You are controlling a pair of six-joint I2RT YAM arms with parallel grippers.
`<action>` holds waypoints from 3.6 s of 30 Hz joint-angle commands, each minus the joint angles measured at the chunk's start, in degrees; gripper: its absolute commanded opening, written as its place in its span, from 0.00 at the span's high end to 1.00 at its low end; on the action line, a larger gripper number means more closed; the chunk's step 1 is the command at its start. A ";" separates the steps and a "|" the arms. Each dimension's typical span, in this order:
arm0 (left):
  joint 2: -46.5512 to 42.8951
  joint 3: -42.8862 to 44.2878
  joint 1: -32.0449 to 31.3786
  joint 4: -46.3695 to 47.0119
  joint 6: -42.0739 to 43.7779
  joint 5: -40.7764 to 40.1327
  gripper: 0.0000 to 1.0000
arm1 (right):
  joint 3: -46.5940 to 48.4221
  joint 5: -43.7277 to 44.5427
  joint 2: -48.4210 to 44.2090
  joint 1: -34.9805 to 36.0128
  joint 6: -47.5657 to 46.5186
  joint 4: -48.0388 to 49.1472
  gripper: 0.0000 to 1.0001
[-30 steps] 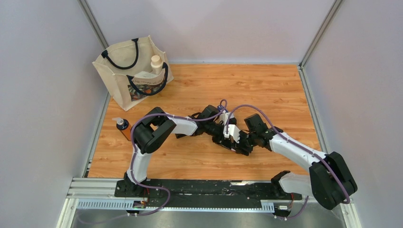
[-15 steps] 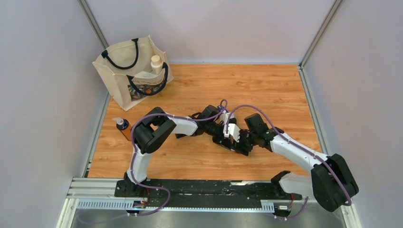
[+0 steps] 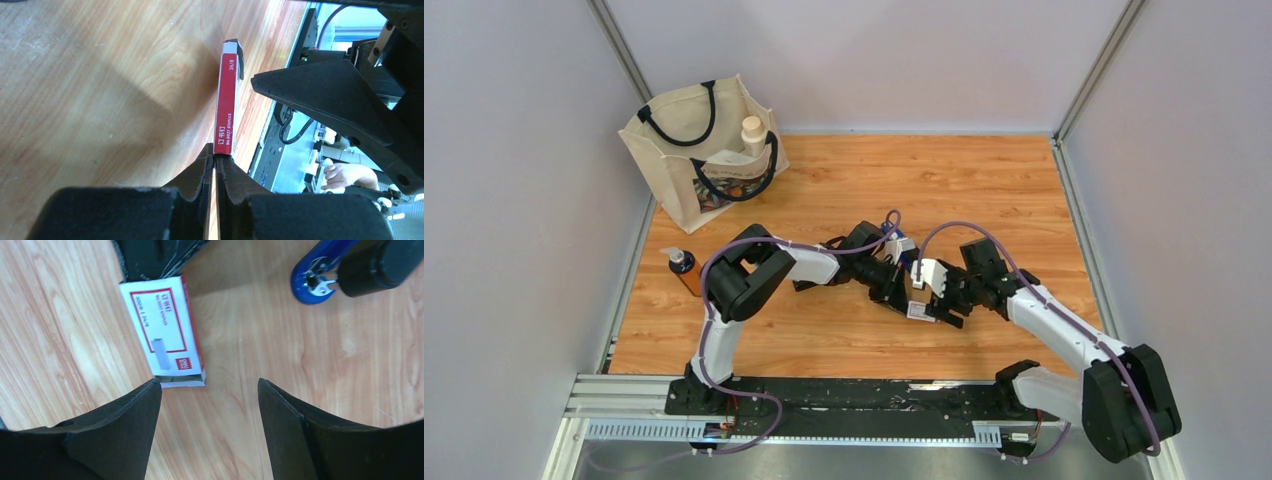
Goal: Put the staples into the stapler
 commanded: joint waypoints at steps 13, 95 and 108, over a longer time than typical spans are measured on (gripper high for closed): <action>1.87 2.43 1.36 0.22 -0.10 3.01 0.88 | -0.35 1.27 3.97 -0.07 -7.07 -0.12 0.23; 1.95 1.56 4.88 2.94 -3.09 3.45 1.00 | 2.03 5.05 11.18 2.83 -7.69 -1.27 0.66; -1.82 -0.73 6.37 1.27 -0.98 0.82 1.00 | 0.54 6.55 9.16 -0.24 -8.65 -1.18 0.66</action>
